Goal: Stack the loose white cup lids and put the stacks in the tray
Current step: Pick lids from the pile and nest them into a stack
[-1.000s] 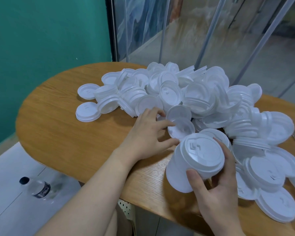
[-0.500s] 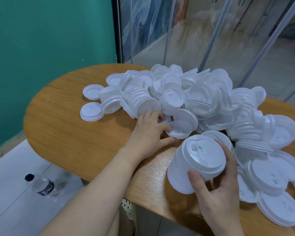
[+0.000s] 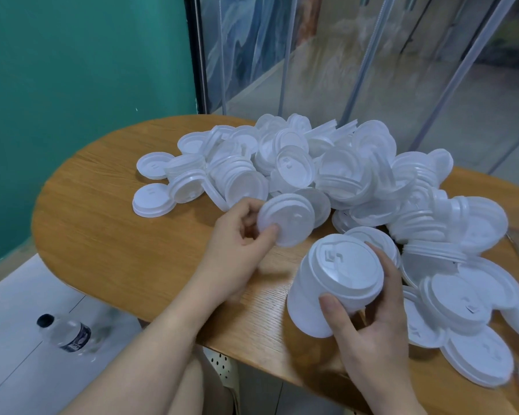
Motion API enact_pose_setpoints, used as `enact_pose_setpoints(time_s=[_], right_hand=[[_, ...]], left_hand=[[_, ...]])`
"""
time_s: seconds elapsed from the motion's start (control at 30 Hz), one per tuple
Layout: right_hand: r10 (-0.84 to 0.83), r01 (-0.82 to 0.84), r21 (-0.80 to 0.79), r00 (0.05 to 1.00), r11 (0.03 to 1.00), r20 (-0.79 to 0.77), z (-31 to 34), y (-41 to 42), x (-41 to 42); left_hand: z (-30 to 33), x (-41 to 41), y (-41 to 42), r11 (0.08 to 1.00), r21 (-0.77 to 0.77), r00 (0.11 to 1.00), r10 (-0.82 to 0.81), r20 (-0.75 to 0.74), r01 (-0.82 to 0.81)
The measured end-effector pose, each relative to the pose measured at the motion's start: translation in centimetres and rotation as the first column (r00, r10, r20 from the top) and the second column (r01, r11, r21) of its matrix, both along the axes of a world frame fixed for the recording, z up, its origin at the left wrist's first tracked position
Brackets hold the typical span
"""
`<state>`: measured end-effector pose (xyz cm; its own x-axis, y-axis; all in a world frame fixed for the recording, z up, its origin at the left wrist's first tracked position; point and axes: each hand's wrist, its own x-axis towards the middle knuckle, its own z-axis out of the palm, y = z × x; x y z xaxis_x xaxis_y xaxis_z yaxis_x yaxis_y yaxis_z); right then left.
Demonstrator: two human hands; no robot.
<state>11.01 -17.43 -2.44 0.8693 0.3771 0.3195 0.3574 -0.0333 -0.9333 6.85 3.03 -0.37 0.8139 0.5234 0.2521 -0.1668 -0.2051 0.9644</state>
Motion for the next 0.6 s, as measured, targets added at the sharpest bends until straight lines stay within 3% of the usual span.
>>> enact_pose_setpoints(time_s=[0.13,0.23,0.37,0.5,0.6], right_hand=[[0.011,-0.011,0.009,1.0,1.0,-0.009,0.0,0.1,-0.1],[0.01,-0.01,0.018,1.0,1.0,-0.009,0.1,0.2,-0.2],[0.017,-0.017,0.033,1.0,0.999,0.001,0.5,0.3,-0.4],[0.016,-0.016,0.03,1.0,0.999,-0.001,0.6,0.3,-0.4],[0.016,-0.015,0.017,1.0,1.0,-0.019,0.7,0.3,-0.5]], left_hand=[[2.6,-2.1,-0.4,0.935,-0.338,0.987,-0.062,0.15,0.11],[3.8,-2.3,-1.1,0.88,-0.432,0.977,-0.139,0.162,0.197],[4.1,-1.3,-2.6,0.901,-0.353,0.967,-0.246,0.064,0.253],[3.6,0.2,-3.3,0.976,-0.133,0.982,-0.183,-0.049,0.175],[3.3,1.0,-3.4,0.984,-0.102,0.985,-0.152,-0.081,0.143]])
